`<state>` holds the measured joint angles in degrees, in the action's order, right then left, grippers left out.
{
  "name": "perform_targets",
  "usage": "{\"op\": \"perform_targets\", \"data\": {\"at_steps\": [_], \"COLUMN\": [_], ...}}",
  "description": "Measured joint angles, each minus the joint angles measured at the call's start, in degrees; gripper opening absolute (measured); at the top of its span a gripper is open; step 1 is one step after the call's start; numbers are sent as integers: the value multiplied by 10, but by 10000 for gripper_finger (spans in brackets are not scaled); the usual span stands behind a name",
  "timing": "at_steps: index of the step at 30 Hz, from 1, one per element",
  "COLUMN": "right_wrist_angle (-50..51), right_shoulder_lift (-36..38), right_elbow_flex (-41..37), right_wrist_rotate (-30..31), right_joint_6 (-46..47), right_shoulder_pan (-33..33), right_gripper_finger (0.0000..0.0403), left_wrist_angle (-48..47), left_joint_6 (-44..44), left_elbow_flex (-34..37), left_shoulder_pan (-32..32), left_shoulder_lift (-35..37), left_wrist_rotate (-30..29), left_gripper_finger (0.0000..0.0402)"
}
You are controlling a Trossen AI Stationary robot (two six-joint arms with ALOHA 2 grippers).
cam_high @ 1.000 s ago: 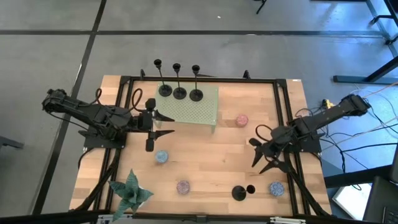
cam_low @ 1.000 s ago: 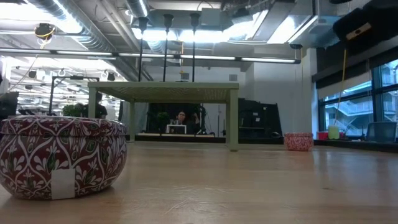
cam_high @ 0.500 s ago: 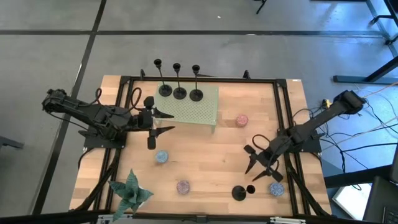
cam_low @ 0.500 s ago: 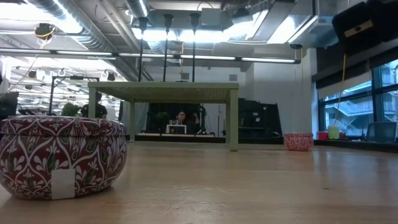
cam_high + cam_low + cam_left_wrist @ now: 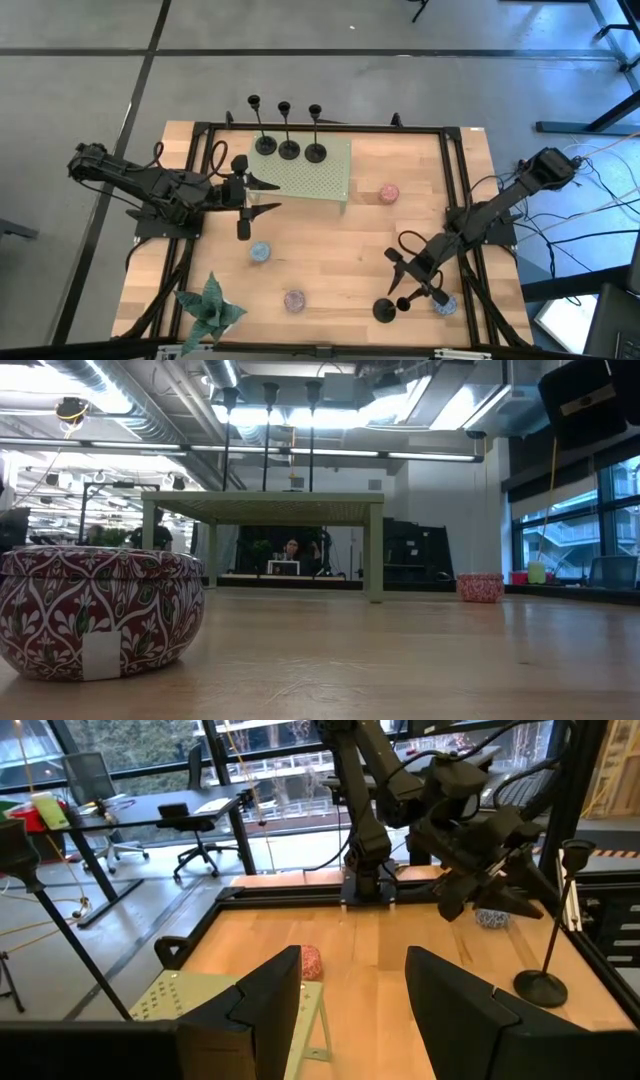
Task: Pick & Place candle stick holders
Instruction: Put the black candle holder on the shelf aligned with the other black candle holders
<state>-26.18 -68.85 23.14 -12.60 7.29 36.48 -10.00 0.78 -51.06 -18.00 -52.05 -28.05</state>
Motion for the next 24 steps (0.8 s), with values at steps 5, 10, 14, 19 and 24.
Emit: {"op": "perform_targets", "data": {"at_steps": [5,10,14,19,24], "right_wrist_angle": [-57,-69,-73,-88,-97], "right_shoulder_lift": [-21,-28,-28,-28,-28], "right_elbow_flex": [0,0,0,0,0], "right_wrist_rotate": [13,56,56,56,47], "right_joint_6": [3,30,42,75,73], "right_shoulder_pan": [1,1,1,1,1], "right_gripper_finger": [191,191,191,185,169], "left_wrist_angle": [0,0,0,0,0], "left_joint_6": [0,0,0,0,0], "left_elbow_flex": [0,0,0,0,0], "left_shoulder_pan": [0,0,0,0,0], "left_shoulder_lift": [0,0,0,0,0], "left_wrist_rotate": [0,0,2,7,7], "left_gripper_finger": [178,178,178,178,178]}}
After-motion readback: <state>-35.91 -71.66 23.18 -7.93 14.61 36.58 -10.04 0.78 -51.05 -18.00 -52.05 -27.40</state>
